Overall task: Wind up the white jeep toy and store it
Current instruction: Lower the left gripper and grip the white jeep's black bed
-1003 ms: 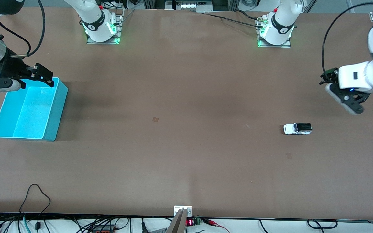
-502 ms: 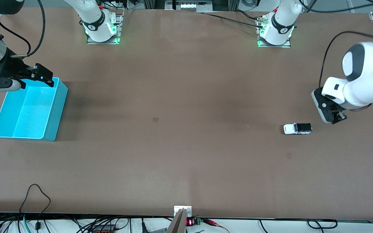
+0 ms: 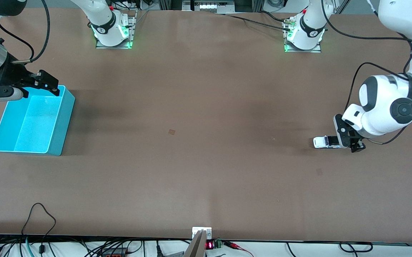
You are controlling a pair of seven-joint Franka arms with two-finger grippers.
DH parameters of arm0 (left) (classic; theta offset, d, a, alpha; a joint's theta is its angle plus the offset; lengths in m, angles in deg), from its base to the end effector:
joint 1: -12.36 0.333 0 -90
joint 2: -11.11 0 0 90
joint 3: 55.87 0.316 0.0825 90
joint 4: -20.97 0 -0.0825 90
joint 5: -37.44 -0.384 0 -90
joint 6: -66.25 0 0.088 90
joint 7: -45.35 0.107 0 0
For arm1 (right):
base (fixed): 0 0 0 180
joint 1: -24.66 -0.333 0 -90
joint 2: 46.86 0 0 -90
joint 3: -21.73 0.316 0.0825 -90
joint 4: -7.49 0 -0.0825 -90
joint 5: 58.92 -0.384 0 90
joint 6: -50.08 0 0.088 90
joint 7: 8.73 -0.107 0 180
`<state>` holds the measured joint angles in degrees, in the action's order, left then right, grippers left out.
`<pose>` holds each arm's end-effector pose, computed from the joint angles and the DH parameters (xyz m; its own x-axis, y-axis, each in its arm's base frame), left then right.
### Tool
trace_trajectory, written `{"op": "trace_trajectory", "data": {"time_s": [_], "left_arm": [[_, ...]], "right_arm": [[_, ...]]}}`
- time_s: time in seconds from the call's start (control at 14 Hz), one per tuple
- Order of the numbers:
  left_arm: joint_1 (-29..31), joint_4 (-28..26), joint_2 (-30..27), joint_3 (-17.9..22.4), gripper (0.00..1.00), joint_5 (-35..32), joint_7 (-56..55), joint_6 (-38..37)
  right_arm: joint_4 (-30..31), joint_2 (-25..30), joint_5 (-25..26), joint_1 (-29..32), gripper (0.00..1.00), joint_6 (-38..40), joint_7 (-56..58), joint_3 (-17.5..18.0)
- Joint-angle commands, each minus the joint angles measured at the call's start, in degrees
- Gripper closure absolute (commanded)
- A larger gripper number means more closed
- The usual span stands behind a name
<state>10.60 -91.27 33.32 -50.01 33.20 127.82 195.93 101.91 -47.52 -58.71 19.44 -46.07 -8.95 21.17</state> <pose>0.6052 0.0431 0.2717 0.1425 -0.9846 -0.1016 -0.9861 -0.1501 0.0716 0.5641 0.0457 0.5909 0.9968 0.0778 0.0187 0.0777 -0.9970 0.0037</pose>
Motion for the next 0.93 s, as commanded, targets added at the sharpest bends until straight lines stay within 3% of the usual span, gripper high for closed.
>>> {"op": "trace_trajectory", "data": {"time_s": [0.0,0.43,0.72,0.86], "left_arm": [[0.1,-0.1,2.5,0.2,0.0,-0.7,3.5,4.7],[0.0,-5.5,3.7,0.0,0.02,-0.3,4.0,14.3],[-0.2,-6.0,4.5,0.0,0.18,-0.3,4.7,14.9],[-0.3,-6.0,4.8,0.0,0.35,-0.3,4.8,14.9]], "right_arm": [[-0.6,0.2,0.6,0.1,0.0,1.0,-0.5,0.2],[-0.6,0.2,0.6,0.1,0.0,1.0,-0.5,0.2],[-0.6,0.2,0.6,0.1,0.0,1.0,-0.5,0.2],[-0.6,0.2,0.6,0.1,0.0,1.0,-0.5,0.2]]}}
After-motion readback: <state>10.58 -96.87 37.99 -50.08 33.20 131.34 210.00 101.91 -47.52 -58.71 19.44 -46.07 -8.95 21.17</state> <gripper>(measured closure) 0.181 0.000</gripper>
